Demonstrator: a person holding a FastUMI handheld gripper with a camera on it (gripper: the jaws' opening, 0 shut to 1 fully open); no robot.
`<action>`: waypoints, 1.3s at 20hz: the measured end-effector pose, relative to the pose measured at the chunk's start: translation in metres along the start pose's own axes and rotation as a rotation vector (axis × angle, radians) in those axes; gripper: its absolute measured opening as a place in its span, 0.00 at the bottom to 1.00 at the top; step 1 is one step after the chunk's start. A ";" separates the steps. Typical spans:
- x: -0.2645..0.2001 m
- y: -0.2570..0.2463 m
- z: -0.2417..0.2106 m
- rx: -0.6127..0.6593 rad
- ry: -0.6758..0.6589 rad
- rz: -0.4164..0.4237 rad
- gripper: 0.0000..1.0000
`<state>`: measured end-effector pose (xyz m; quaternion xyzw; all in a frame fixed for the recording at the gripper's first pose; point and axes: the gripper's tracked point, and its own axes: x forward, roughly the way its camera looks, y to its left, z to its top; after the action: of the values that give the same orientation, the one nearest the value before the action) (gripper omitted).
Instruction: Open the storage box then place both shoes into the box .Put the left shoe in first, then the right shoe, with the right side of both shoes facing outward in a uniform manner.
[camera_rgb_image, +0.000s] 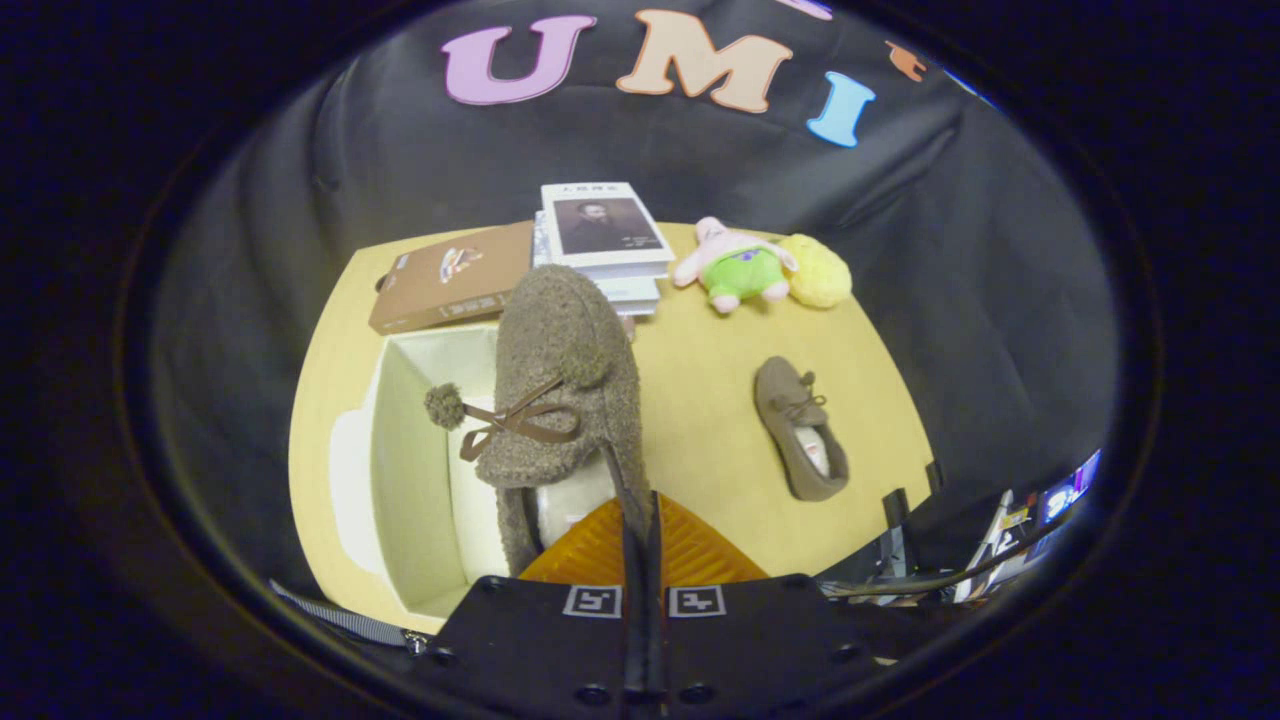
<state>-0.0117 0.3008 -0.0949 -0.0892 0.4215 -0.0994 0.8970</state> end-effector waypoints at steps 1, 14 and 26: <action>0.006 0.009 -0.006 -0.010 0.017 0.007 0.04; 0.096 0.108 -0.071 -0.065 0.242 0.126 0.03; 0.056 0.104 -0.067 -0.064 0.248 0.298 0.88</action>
<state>-0.0182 0.3819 -0.2038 -0.0417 0.5401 0.0376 0.8397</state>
